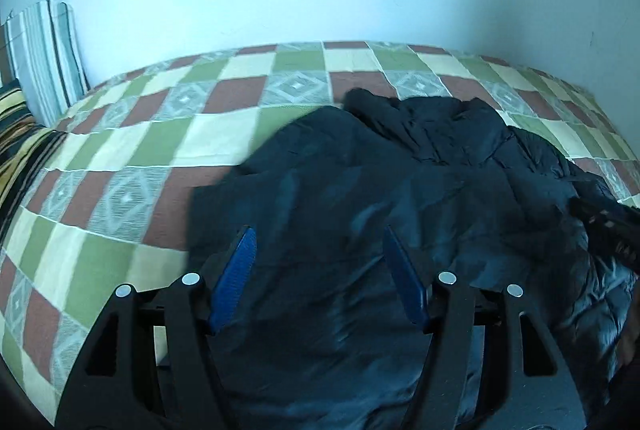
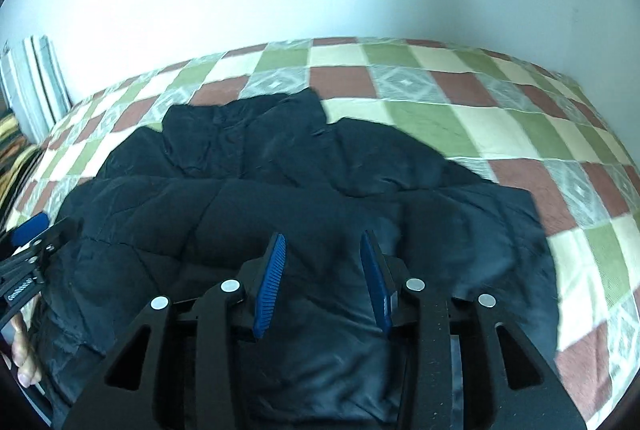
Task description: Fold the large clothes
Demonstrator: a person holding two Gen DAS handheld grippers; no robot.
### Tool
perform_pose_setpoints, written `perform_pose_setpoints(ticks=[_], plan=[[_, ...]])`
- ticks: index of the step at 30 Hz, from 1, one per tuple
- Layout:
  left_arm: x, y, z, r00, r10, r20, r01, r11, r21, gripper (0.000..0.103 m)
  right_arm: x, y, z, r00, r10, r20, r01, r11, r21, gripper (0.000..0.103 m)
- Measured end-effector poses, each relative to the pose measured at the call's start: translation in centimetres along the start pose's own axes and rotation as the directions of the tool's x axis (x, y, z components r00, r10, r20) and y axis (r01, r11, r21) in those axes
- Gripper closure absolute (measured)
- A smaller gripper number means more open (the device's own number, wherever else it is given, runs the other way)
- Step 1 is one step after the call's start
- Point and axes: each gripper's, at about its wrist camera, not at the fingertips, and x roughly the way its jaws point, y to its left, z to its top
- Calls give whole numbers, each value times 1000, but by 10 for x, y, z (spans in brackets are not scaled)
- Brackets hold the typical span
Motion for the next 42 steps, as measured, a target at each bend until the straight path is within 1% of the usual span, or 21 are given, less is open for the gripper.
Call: perform_pose_setpoints(ticks=[2, 4, 6, 9, 11, 13, 15, 16, 18, 22, 25, 28, 29, 30, 31, 32, 34, 37, 38, 41, 42], plan=[[18, -9, 0, 999, 12, -45, -12, 1000, 9, 37, 14, 7, -3, 1000, -11, -25, 11, 1000, -22, 63], [33, -14, -4, 995, 29, -95, -27, 999, 26, 37, 30, 7, -8, 998, -16, -59, 15, 1000, -27, 61], [46, -17, -9, 991, 40, -128, -33, 998, 50, 37, 43, 5, -13, 996, -12, -86, 10, 1000, -24, 60], [59, -21, -14, 989, 62, -133, -53, 996, 70, 35, 51, 5, -18, 996, -12, -88, 10, 1000, -24, 60], [58, -23, -14, 990, 70, -125, -60, 995, 79, 36, 49, 7, -17, 996, -23, -85, 20, 999, -35, 60], [44, -19, -10, 993, 61, -104, -55, 997, 63, 37, 35, 8, -14, 998, -27, -65, 25, 999, -36, 59], [23, -14, -10, 996, 29, -86, -27, 999, 31, 37, 12, 6, -13, 999, -20, -42, 19, 1000, -18, 55], [15, -14, -12, 997, 19, -71, -17, 999, 29, 37, 4, 7, -15, 999, -11, -32, 10, 1000, -13, 52], [6, -18, -20, 998, 21, -51, -18, 999, 50, 37, -8, 9, -25, 1000, -17, -22, 16, 999, -28, 48], [33, -28, -33, 990, 30, -135, -16, 995, 100, 36, 18, 12, -47, 994, -50, -102, 43, 997, -63, 46], [44, -28, -31, 989, 4, -146, 14, 993, 116, 36, 20, 11, -44, 994, -49, -96, 43, 997, -63, 45], [25, -15, -24, 992, -41, -123, 52, 995, 86, 37, -3, 3, -40, 997, -18, -70, 15, 999, -38, 45], [18, -7, -24, 992, -44, -117, 53, 996, 75, 37, -18, -3, -43, 998, -18, -54, 16, 999, -34, 45], [8, 4, -27, 994, -39, -103, 46, 997, 66, 36, -33, -10, -48, 999, -22, -36, 21, 999, -33, 43], [-3, 17, -31, 996, -36, -86, 40, 998, 54, 36, -48, -18, -54, 999, -31, -24, 30, 999, -35, 38], [-12, 30, -36, 997, -29, -76, 33, 998, 46, 36, -59, -26, -60, 999, -36, -16, 35, 999, -38, 36], [-25, 54, -45, 998, -8, -67, 11, 999, 34, 31, -90, -48, -80, 997, -72, -4, 72, 997, -39, 32], [-39, 89, -61, 997, 38, -72, -39, 999, -4, 29, -125, -80, -109, 991, -134, 3, 134, 991, -22, 28], [-41, 97, -65, 996, 45, -80, -47, 999, -15, 28, -141, -97, -126, 987, -158, -4, 158, 987, -2, 27], [-57, 121, -88, 992, 73, -102, -79, 995, -54, 26, -167, -126, -162, 981, -188, -42, 189, 981, 36, 27], [-61, 126, -94, 992, 68, -109, -76, 995, -71, 26, -174, -135, -174, 979, -195, -55, 198, 979, 45, 27]])
